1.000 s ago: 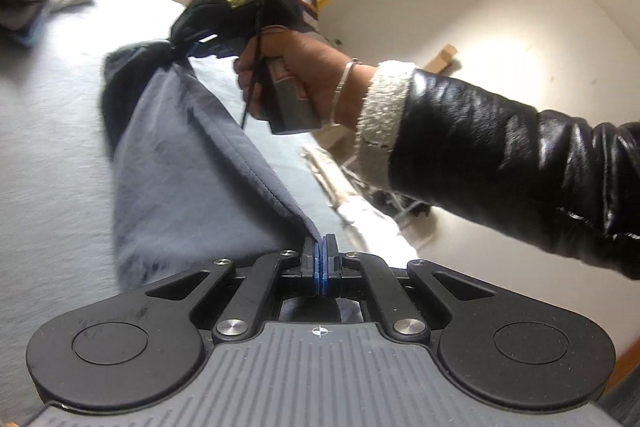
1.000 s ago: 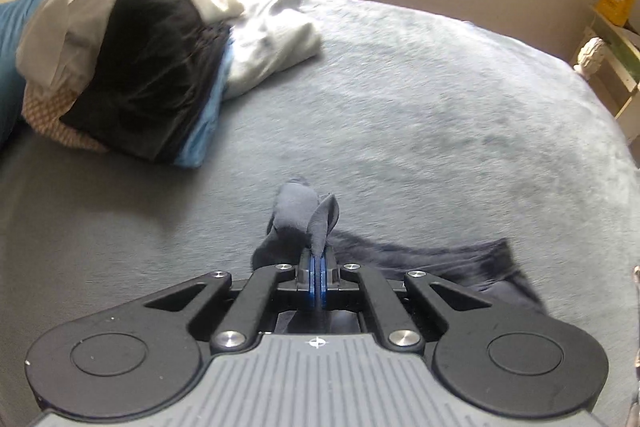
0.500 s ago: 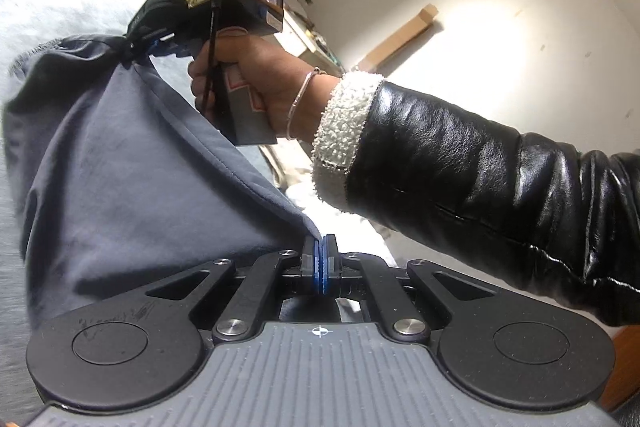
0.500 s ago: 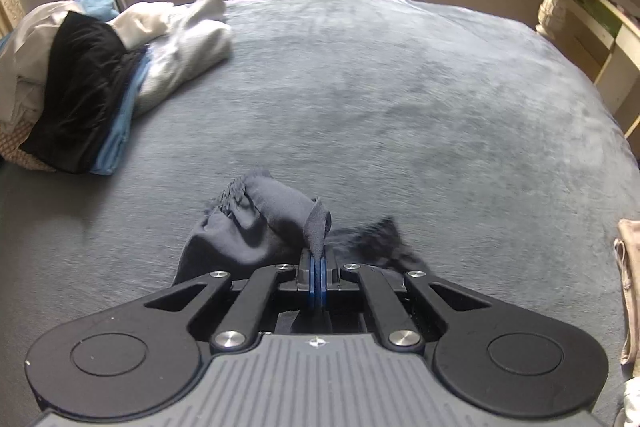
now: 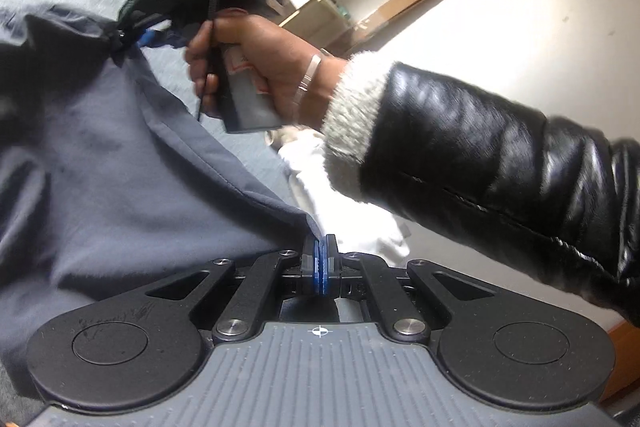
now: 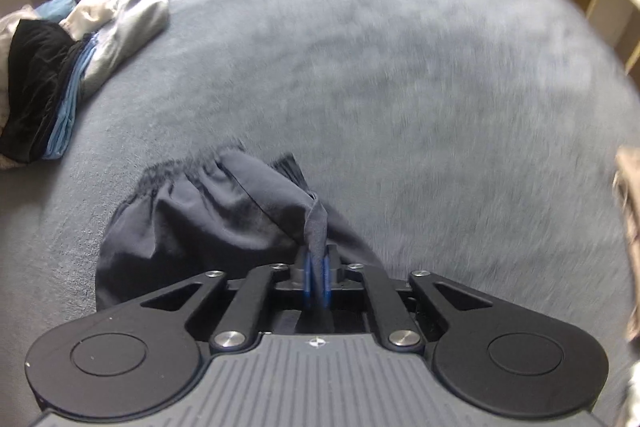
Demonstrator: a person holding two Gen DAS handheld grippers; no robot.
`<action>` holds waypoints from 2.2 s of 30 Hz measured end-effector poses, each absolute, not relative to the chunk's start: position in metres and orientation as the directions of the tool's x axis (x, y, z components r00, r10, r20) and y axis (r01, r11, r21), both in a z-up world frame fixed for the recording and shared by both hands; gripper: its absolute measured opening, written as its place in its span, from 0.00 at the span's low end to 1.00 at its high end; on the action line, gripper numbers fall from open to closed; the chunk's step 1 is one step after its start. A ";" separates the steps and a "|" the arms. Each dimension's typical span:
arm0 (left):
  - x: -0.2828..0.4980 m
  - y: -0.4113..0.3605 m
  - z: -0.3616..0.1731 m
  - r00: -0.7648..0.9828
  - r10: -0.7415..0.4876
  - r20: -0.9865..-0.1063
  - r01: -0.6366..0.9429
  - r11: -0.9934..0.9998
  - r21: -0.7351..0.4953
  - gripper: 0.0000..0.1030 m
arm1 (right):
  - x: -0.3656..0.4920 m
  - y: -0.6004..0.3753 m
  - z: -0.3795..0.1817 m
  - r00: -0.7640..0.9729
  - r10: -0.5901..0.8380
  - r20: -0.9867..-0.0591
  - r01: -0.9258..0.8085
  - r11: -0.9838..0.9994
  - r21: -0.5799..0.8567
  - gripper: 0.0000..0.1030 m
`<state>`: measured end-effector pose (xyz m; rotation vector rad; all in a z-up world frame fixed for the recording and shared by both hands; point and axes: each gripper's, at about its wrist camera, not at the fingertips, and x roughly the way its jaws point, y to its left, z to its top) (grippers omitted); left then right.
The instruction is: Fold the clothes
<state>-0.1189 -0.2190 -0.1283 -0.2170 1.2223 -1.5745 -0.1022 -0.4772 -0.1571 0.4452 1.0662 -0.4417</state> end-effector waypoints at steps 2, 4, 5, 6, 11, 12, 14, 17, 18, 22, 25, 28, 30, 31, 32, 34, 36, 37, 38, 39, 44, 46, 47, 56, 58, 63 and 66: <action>-0.115 -0.218 -0.132 -0.404 -0.801 -0.442 0.613 0.122 -0.781 0.00 | -0.119 -0.481 -0.161 0.420 -0.131 -0.898 0.577 0.803 0.153 0.39; -0.113 -0.223 -0.132 -0.406 -0.795 -0.450 0.613 0.129 -0.780 0.00 | -0.147 -0.483 -0.154 0.467 -0.147 -0.872 0.595 0.782 0.186 0.41; -0.114 -0.225 -0.133 -0.409 -0.792 -0.454 0.615 0.129 -0.778 0.00 | -0.165 -0.484 -0.148 0.490 -0.152 -0.858 0.605 0.768 0.209 0.42; -0.115 -0.227 -0.134 -0.412 -0.788 -0.457 0.616 0.129 -0.777 0.00 | -0.187 -0.485 -0.142 0.511 -0.162 -0.844 0.618 0.751 0.231 0.43; -0.128 -0.244 -0.134 -0.458 -0.751 -0.476 0.624 0.110 -0.774 0.00 | -0.319 -0.481 -0.111 0.546 -0.241 -0.803 0.675 0.694 0.251 0.44; -0.130 -0.250 -0.134 -0.468 -0.739 -0.484 0.631 0.104 -0.769 0.00 | -0.345 -0.477 -0.106 0.535 -0.257 -0.805 0.692 0.679 0.244 0.44; -0.139 -0.258 -0.138 -0.490 -0.715 -0.499 0.637 0.097 -0.764 0.00 | -0.399 -0.469 -0.097 0.513 -0.287 -0.809 0.727 0.646 0.232 0.44; -0.155 -0.284 -0.150 -0.525 -0.687 -0.501 0.621 0.093 -0.778 0.00 | -0.474 -0.449 -0.092 0.454 -0.317 -0.832 0.802 0.552 0.227 0.44; -0.161 -0.296 -0.156 -0.537 -0.677 -0.504 0.615 0.095 -0.783 0.01 | -0.498 -0.442 -0.090 0.436 -0.325 -0.839 0.824 0.519 0.227 0.44; -0.186 -0.331 -0.186 -0.523 -0.655 -0.545 0.597 0.174 -0.783 0.35 | -0.555 -0.411 -0.099 0.411 -0.312 -0.857 0.887 0.355 0.296 0.45; -0.195 -0.326 -0.185 -0.512 -0.663 -0.546 0.607 0.169 -0.776 0.42 | -0.566 -0.397 -0.114 0.416 -0.284 -0.864 0.897 0.283 0.339 0.45; -0.192 -0.302 -0.171 -0.480 -0.675 -0.561 0.639 0.169 -0.750 0.52 | -0.557 -0.390 -0.128 0.441 -0.251 -0.861 0.887 0.271 0.375 0.45; -0.184 -0.281 -0.164 -0.456 -0.674 -0.581 0.660 0.182 -0.729 0.53 | -0.543 -0.390 -0.139 0.463 -0.222 -0.858 0.876 0.263 0.404 0.45; -0.181 -0.266 -0.161 -0.440 -0.667 -0.602 0.680 0.190 -0.708 0.53 | -0.538 -0.389 -0.143 0.473 -0.212 -0.855 0.869 0.271 0.414 0.45; -0.177 -0.251 -0.158 -0.421 -0.659 -0.623 0.702 0.198 -0.684 0.54 | -0.530 -0.389 -0.145 0.481 -0.210 -0.851 0.863 0.284 0.417 0.45; -0.170 -0.217 -0.157 -0.371 -0.632 -0.680 0.747 0.232 -0.623 0.54 | -0.515 -0.389 -0.149 0.489 -0.214 -0.845 0.855 0.311 0.416 0.45; -0.166 -0.183 -0.160 -0.316 -0.582 -0.749 0.792 0.273 -0.546 0.54 | -0.498 -0.397 -0.157 0.496 -0.217 -0.841 0.847 0.333 0.414 0.45; -0.164 -0.167 -0.163 -0.282 -0.559 -0.780 0.810 0.297 -0.506 0.54 | -0.489 -0.402 -0.163 0.496 -0.211 -0.842 0.844 0.345 0.411 0.45; -0.162 -0.153 -0.167 -0.249 -0.540 -0.804 0.820 0.325 -0.472 0.54 | -0.481 -0.406 -0.169 0.489 -0.201 -0.849 0.842 0.363 0.400 0.45; -0.160 -0.139 -0.171 -0.215 -0.522 -0.825 0.827 0.353 -0.438 0.54 | -0.472 -0.410 -0.175 0.483 -0.191 -0.855 0.839 0.382 0.388 0.45; -0.155 -0.099 -0.191 -0.134 -0.459 -0.878 0.810 0.460 -0.364 0.53 | -0.440 -0.416 -0.195 0.444 -0.164 -0.881 0.825 0.458 0.330 0.45; -0.157 -0.100 -0.200 -0.181 -0.471 -0.864 0.761 0.489 -0.426 0.52 | -0.435 -0.415 -0.198 0.429 -0.152 -0.890 0.826 0.466 0.319 0.45; -0.157 -0.100 -0.205 -0.206 -0.478 -0.854 0.734 0.502 -0.458 0.51 | -0.434 -0.415 -0.197 0.424 -0.156 -0.892 0.829 0.463 0.313 0.45; -0.180 -0.139 -0.251 -0.322 -0.511 -0.797 0.564 0.572 -0.595 0.36 | -0.450 -0.430 -0.186 0.456 -0.166 -0.874 0.849 0.375 0.372 0.45; -0.186 -0.142 -0.255 -0.345 -0.499 -0.795 0.574 0.559 -0.599 0.35 | -0.451 -0.432 -0.185 0.443 -0.165 -0.881 0.851 0.386 0.355 0.45; -0.195 -0.141 -0.265 -0.384 -0.478 -0.790 0.553 0.566 -0.611 0.34 | -0.452 -0.436 -0.188 0.434 -0.170 -0.885 0.847 0.411 0.337 0.47; -0.195 -0.138 -0.271 -0.398 -0.473 -0.786 0.520 0.589 -0.618 0.34 | -0.452 -0.438 -0.193 0.436 -0.159 -0.886 0.846 0.406 0.344 0.48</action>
